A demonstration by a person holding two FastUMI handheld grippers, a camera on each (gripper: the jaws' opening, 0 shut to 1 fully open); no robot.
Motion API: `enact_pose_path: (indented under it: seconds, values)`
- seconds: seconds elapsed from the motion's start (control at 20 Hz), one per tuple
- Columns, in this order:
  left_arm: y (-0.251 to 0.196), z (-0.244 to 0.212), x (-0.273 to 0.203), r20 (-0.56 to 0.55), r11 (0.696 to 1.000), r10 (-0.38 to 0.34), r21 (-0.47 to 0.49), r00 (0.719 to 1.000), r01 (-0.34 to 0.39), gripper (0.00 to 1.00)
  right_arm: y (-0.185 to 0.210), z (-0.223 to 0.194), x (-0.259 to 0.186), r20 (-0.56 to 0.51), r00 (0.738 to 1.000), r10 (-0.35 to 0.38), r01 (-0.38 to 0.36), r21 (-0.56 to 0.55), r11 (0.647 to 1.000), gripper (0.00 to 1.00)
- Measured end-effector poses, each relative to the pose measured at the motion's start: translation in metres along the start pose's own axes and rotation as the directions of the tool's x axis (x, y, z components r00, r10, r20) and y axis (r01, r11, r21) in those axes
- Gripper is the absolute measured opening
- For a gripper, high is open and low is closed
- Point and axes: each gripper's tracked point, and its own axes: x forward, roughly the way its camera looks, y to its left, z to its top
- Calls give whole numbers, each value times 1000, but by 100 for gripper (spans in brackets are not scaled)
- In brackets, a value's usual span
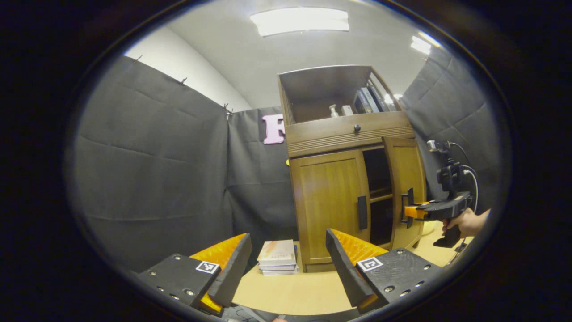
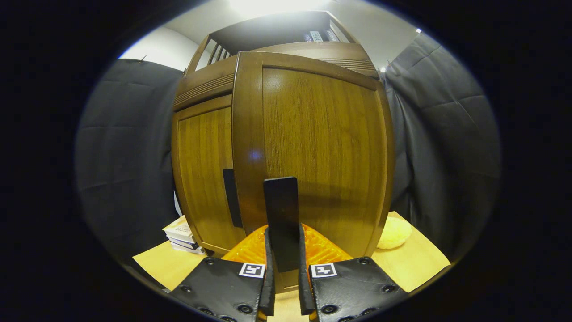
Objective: Open the right door of the double-door shoe cabinet with the right hand, and open the left door with the left hand.
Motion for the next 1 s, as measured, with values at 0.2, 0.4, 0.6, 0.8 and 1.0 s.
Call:
enact_pose_path:
  seconds: [0.2, 0.4, 0.6, 0.8, 1.0]
  values:
    - [-2, 1, 0, 4, 1000, -17, -2, 1000, 17, 99, -8, -4, -17, -4, 1000, -2, 2, 5, 1000, 20]
    - [-5, 1, 0, 5, 999, -40, -5, 999, 40, 99, -20, -5, -35, -4, 1000, -4, 4, 6, 1000, 23]
    - [-10, 5, -5, 18, 996, -84, -9, 996, 85, 99, -32, -9, -51, -7, 1000, -10, 10, 8, 1000, 23]
    - [-14, 5, -6, 24, 991, -133, -7, 991, 134, 99, -46, -11, -66, -14, 1000, -24, 24, 11, 1000, 23]
    - [-19, 7, -9, 28, 985, -172, -16, 985, 173, 99, -65, -11, -86, -23, 999, -43, 43, 14, 999, 22]
